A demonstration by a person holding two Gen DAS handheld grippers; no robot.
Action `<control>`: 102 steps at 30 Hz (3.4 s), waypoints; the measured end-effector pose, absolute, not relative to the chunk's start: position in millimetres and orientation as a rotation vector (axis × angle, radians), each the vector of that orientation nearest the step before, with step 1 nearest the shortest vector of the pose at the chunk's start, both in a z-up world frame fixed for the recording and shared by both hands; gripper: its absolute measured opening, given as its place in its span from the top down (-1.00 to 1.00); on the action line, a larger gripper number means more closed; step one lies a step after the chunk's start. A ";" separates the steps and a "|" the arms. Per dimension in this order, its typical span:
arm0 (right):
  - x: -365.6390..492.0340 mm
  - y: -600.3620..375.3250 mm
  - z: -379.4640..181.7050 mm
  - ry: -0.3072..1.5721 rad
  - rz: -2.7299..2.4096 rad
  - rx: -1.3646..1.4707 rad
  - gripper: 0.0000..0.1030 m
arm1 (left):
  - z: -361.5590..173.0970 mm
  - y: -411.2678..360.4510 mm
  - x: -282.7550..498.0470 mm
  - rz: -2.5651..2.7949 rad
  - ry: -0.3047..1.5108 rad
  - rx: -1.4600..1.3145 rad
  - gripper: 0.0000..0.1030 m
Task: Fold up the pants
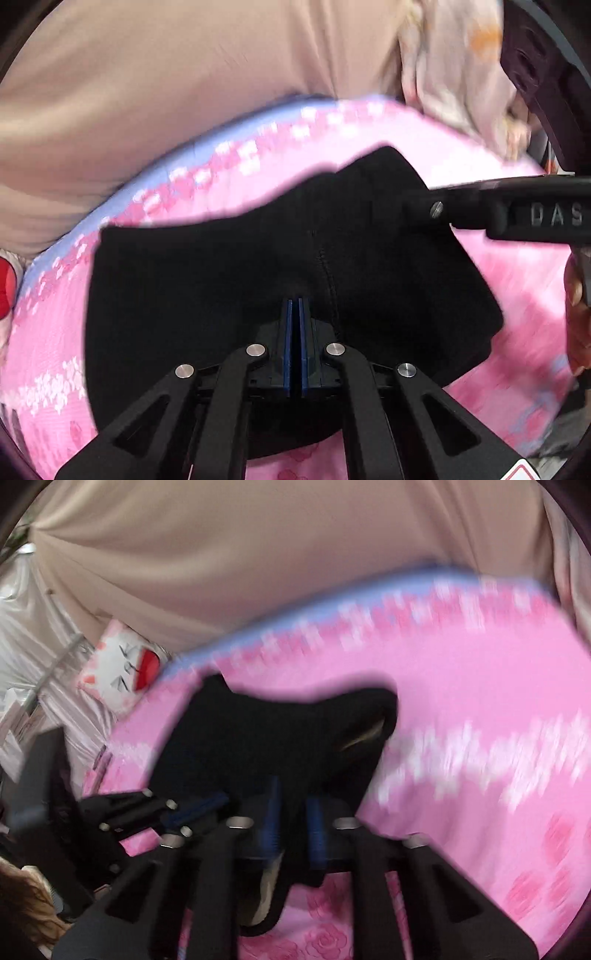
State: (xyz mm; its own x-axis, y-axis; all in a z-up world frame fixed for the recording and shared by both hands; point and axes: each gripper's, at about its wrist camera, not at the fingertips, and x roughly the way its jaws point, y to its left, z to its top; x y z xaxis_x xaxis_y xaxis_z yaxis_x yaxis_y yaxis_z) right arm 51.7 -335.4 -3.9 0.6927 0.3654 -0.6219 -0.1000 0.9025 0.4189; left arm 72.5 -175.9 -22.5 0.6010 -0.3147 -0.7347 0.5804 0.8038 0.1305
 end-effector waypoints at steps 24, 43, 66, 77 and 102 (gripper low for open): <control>24.8 -335.0 -53.8 0.781 0.140 0.488 0.14 | -50.8 -81.8 129.0 -0.307 0.864 0.280 -0.18; -44.2 -346.0 -62.5 0.795 -0.005 0.617 -0.53 | -48.6 36.1 120.2 -0.248 1.020 -0.011 -0.73; 1.5 -330.6 -78.1 0.810 0.100 0.676 0.19 | -63.4 15.1 129.6 -0.487 1.153 -0.117 -0.01; 1.5 -288.0 -58.3 0.825 0.079 0.081 -0.22 | 16.6 -107.9 104.7 -0.649 0.888 0.163 -0.59; 121.0 -334.7 -12.0 0.784 0.289 0.307 0.75 | -58.4 -154.0 192.9 -0.370 0.996 0.297 -0.84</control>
State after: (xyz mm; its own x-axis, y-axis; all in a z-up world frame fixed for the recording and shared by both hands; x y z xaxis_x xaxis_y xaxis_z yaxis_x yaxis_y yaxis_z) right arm 121.0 -334.7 -12.0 0.6732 0.3648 -0.6432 -0.1396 0.9169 0.3739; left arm 192.9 -154.0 -58.4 0.4908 -0.1658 -0.8553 0.4325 0.8986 0.0740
